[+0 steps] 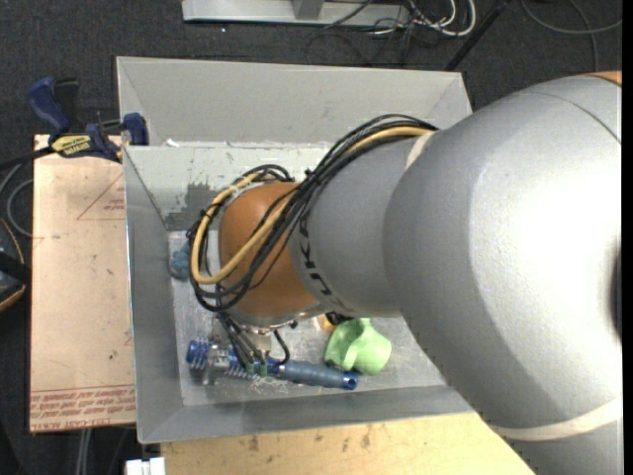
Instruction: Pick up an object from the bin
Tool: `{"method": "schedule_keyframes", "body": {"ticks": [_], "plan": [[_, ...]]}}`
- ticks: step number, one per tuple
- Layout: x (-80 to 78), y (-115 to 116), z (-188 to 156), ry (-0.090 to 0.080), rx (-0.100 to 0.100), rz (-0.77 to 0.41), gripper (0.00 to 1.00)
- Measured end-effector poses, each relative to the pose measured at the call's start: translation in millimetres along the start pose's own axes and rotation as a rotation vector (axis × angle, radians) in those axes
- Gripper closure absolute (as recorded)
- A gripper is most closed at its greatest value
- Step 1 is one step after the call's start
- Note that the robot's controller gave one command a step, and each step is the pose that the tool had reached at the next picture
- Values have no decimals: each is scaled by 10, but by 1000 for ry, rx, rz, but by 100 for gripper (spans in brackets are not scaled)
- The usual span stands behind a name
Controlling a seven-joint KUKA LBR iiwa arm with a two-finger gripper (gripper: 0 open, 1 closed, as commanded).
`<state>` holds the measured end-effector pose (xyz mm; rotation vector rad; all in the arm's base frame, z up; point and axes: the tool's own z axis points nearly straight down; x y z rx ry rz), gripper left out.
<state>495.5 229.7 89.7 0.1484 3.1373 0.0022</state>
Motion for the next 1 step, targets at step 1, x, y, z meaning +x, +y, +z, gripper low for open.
{"method": "schedule_keyframes", "body": {"ticks": [1], "plan": [[-8,6,-449,-3,-2,-1,100]]}}
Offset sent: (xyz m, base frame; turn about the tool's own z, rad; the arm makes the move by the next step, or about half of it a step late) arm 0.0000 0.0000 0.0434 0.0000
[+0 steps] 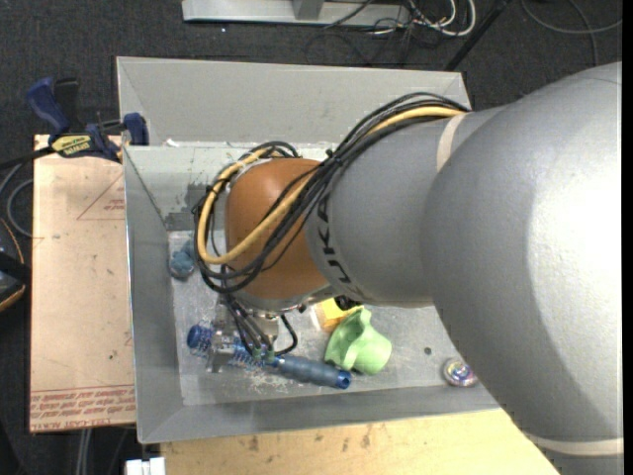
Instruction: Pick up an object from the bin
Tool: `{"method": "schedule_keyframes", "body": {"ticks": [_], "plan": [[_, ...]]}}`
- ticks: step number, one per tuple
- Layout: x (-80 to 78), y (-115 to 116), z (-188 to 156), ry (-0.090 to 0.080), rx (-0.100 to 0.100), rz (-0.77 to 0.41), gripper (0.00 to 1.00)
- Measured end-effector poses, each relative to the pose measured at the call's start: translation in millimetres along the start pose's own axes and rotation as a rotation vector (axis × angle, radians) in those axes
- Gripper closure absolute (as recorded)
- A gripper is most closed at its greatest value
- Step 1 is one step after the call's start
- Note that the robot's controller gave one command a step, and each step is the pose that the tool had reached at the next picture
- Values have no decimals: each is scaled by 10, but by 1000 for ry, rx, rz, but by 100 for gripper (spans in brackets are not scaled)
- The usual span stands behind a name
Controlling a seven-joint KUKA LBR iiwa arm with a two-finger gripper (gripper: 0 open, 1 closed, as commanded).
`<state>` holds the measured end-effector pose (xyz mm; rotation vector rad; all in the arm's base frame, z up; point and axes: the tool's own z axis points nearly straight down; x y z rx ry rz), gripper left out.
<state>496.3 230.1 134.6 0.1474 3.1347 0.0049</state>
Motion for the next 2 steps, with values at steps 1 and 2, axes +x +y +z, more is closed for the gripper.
{"method": "schedule_keyframes", "body": {"ticks": [1,2], "plan": [[-4,2,-128,3,1,-1,100],[-10,7,-412,2,1,-2,100]]}}
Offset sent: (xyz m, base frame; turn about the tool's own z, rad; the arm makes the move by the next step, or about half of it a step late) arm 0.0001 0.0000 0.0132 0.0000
